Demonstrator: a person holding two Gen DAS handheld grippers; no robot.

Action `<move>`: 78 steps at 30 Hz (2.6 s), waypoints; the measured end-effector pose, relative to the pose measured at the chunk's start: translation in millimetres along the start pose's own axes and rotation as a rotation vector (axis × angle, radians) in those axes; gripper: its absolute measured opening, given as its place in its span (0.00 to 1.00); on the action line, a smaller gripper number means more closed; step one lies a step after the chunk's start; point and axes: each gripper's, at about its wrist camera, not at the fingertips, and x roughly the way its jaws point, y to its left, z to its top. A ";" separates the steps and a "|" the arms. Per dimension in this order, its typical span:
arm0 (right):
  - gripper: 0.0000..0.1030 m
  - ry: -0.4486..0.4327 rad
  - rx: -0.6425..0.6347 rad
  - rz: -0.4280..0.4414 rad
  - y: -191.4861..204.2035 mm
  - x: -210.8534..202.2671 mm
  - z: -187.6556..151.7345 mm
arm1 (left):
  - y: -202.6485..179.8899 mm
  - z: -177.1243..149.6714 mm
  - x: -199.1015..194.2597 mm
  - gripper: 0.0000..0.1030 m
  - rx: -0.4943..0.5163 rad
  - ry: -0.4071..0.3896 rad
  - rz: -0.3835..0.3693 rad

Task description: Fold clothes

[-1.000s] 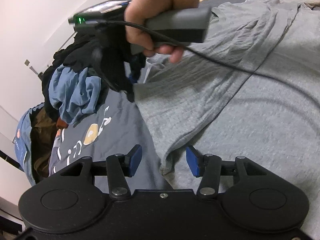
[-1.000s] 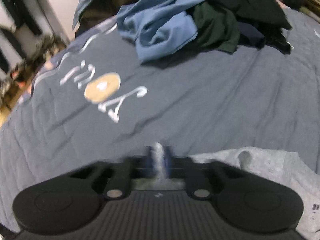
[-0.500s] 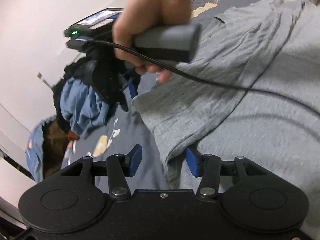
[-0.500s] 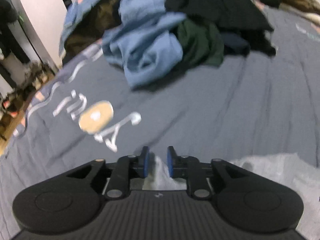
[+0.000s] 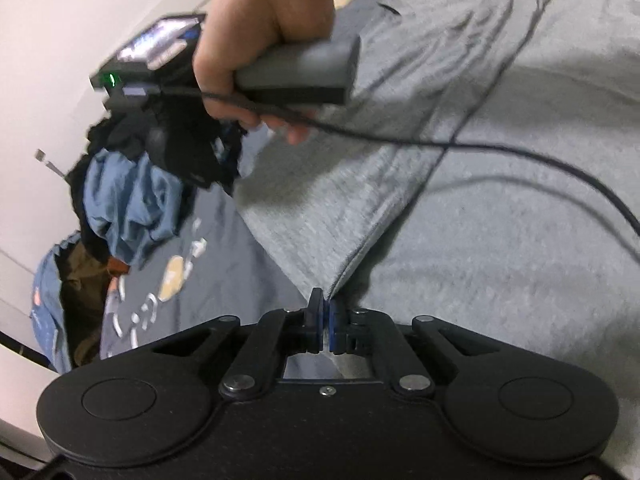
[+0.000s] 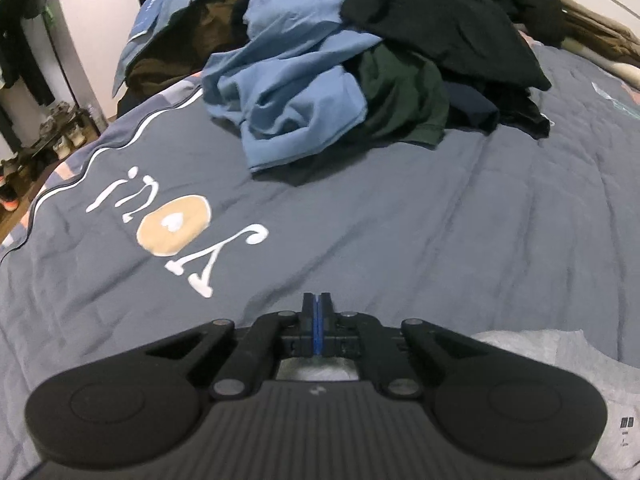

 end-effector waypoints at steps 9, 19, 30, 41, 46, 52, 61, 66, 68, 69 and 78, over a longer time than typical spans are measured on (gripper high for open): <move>0.29 -0.109 0.112 0.060 -35.8 -68.4 -9.9 | 55.5 5.1 -29.1 0.51 -0.295 -0.059 -0.039; 0.59 -0.346 0.215 -0.079 -76.9 -239.4 -119.6 | 100.2 31.0 -46.5 0.52 -0.750 -0.181 -0.042; 0.70 -0.466 0.523 -0.311 -123.4 -335.0 -273.4 | 71.5 64.6 -56.7 0.53 -0.857 -0.209 -0.170; 0.70 -0.605 0.919 -0.680 -259.5 -422.2 -425.6 | 22.2 101.0 -71.3 0.55 -0.803 -0.240 -0.235; 0.70 -0.730 1.016 -0.870 -305.9 -474.4 -481.3 | -1.3 122.4 -82.3 0.62 -0.751 -0.274 -0.216; 0.70 -0.699 1.086 -0.965 -357.3 -479.2 -509.2 | -25.7 142.6 -88.5 0.62 -0.709 -0.294 -0.225; 0.32 -0.701 1.163 -0.810 -382.4 -471.3 -510.2 | -42.3 150.2 -86.0 0.62 -0.668 -0.280 -0.216; 0.11 -0.756 1.228 -0.814 -371.7 -481.8 -511.8 | -28.3 143.0 -88.2 0.62 -0.717 -0.281 -0.203; 0.07 -0.780 1.186 -0.805 -363.2 -487.1 -506.3 | -22.5 138.9 -92.6 0.62 -0.730 -0.289 -0.201; 0.07 -0.791 1.166 -0.806 -357.7 -488.8 -502.2 | -19.7 136.9 -94.8 0.62 -0.736 -0.293 -0.199; 0.07 -0.830 0.984 -0.722 -307.2 -490.7 -435.1 | -2.3 116.6 -105.4 0.65 -0.755 -0.302 -0.176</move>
